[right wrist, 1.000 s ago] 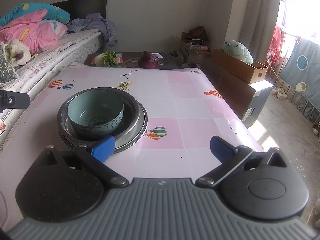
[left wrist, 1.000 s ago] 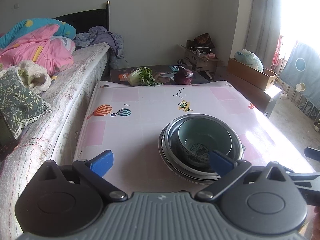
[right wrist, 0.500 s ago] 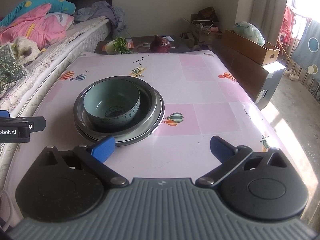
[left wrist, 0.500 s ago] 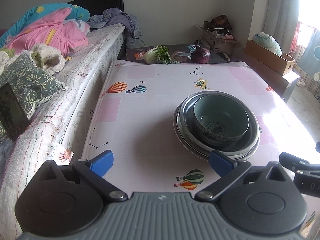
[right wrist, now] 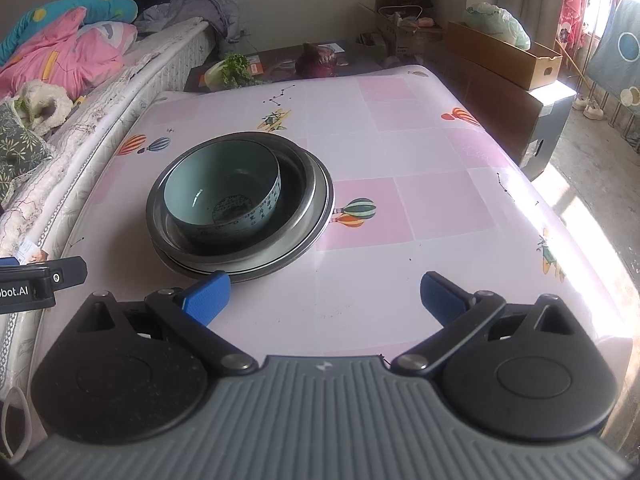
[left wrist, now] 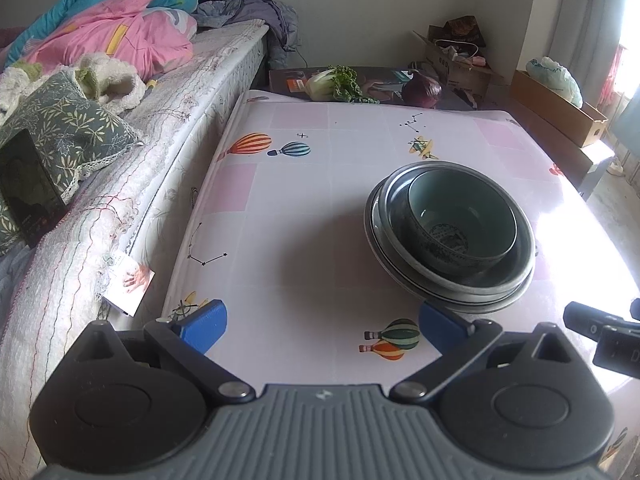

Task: Organize plates and bowls
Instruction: 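Withdraw both grippers from the stacked dishes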

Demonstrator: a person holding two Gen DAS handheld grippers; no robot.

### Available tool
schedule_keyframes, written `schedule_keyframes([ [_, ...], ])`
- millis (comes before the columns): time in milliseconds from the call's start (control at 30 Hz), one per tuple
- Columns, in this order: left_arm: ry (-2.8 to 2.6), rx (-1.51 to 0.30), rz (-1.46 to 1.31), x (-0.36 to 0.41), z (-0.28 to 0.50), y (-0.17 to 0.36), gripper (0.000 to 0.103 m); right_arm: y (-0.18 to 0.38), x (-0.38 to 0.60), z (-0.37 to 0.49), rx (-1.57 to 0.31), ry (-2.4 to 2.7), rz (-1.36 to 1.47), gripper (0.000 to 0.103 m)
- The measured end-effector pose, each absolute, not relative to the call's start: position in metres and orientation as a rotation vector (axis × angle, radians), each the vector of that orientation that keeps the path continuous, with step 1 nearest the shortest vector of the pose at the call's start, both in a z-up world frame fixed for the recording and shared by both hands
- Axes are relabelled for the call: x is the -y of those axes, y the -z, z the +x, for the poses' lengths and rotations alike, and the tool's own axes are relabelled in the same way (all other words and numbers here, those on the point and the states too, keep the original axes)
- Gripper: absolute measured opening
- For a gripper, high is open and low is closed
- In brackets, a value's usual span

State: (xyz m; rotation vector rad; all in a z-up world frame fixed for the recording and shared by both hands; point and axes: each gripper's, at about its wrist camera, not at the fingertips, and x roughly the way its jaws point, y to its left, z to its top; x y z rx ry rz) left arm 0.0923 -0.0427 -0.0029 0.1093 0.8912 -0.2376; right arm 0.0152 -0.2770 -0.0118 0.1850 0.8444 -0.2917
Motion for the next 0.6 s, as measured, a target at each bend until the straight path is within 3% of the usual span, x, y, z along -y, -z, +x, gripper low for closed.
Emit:
schedule_keyframes([
  [600,0.248,-0.931,0.111,0.0456,0.0929,0.0123,0.103,0.0124,0.2682,0.0146,-0.849,0.311,0.113,0.102],
])
